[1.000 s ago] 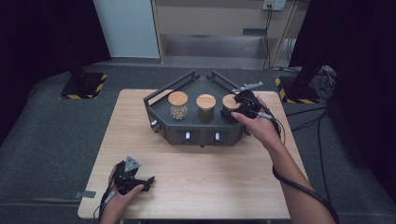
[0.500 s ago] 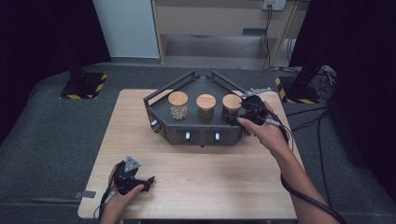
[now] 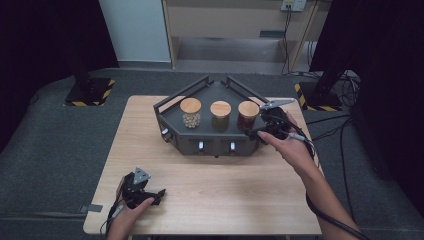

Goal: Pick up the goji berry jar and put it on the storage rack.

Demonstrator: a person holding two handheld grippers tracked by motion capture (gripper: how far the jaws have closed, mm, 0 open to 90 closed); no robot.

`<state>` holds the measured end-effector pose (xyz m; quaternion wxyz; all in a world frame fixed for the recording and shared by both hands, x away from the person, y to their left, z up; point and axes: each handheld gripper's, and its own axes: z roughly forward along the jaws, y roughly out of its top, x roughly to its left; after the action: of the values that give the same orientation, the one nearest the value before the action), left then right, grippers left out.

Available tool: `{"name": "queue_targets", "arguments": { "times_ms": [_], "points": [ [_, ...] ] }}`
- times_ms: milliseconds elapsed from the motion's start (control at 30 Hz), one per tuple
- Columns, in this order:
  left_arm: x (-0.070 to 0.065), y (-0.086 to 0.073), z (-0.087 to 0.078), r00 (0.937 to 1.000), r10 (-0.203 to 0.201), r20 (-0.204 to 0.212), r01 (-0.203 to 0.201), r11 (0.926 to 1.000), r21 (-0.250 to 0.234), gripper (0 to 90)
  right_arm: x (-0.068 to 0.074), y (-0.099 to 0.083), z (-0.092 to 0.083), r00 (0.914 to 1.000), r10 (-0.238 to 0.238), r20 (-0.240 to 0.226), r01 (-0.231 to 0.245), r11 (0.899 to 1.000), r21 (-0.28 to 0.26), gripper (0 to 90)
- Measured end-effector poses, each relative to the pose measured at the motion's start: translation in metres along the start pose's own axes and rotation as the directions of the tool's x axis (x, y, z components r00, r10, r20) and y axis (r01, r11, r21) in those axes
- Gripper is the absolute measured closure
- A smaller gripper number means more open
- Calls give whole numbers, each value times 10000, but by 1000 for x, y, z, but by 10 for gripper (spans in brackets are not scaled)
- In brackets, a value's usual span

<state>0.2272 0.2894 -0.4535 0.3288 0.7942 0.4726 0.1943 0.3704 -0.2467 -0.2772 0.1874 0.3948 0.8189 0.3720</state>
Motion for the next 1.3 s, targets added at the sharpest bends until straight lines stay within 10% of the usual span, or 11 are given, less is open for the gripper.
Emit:
{"name": "queue_targets", "arguments": {
  "times_ms": [1300],
  "points": [
    [0,0,0,10000,0,-1,0,10000,-2,0,10,-70,-7,9992,377,-137,-380,9990,-240,53]
  ]
}}
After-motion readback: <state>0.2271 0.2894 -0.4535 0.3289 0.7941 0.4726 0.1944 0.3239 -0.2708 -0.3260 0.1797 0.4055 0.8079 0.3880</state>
